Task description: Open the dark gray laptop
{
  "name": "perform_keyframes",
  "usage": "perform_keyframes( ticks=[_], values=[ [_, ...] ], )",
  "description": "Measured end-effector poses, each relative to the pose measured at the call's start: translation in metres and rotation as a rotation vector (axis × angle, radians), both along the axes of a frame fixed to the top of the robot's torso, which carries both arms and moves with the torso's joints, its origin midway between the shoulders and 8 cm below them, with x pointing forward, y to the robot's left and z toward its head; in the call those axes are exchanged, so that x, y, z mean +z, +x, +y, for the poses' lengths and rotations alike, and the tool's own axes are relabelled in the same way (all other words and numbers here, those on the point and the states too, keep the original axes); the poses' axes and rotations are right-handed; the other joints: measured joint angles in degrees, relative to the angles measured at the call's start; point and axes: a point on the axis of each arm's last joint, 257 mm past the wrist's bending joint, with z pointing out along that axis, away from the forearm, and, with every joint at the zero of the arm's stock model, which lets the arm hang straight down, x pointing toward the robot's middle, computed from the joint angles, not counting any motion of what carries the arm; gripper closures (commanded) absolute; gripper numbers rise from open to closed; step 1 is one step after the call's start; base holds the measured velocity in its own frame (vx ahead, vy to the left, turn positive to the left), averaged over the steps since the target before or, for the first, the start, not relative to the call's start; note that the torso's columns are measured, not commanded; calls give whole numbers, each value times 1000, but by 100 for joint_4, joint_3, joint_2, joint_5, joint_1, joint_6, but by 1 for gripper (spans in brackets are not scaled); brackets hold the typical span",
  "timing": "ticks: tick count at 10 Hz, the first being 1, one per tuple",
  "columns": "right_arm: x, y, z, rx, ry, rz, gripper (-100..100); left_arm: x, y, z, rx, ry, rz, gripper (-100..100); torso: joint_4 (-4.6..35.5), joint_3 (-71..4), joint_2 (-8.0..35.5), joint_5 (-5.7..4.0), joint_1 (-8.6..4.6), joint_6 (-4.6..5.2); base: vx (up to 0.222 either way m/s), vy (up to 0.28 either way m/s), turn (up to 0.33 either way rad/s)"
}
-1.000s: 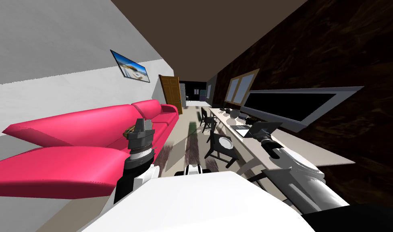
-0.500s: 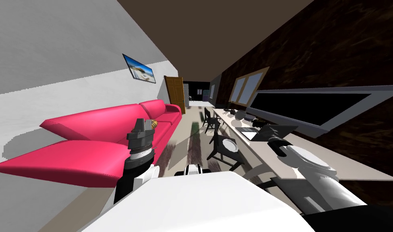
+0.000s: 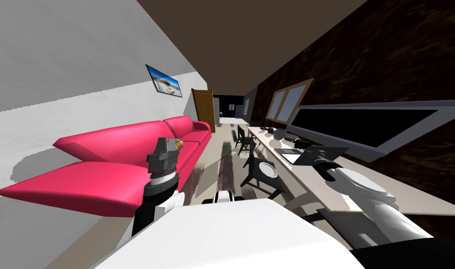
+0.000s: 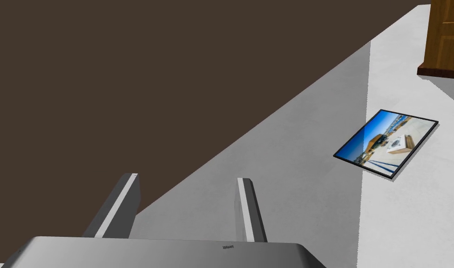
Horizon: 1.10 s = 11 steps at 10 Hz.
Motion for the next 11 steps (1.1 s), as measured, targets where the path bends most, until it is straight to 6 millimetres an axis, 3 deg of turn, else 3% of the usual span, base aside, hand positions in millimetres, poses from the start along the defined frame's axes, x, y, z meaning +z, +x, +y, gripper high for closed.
perform_keyframes(
  ticks=[4,11],
  values=[
    [-12,-26,-23,13,16,109,100,0,0,0,0,0,0,0,-6,-1,-4,-19,-25,-5,141,53,-8],
    [-12,-73,-57,15,30,287,100,0,0,0,0,0,0,0,10,17,31,4,4,7,129,48,-2]
  ],
)
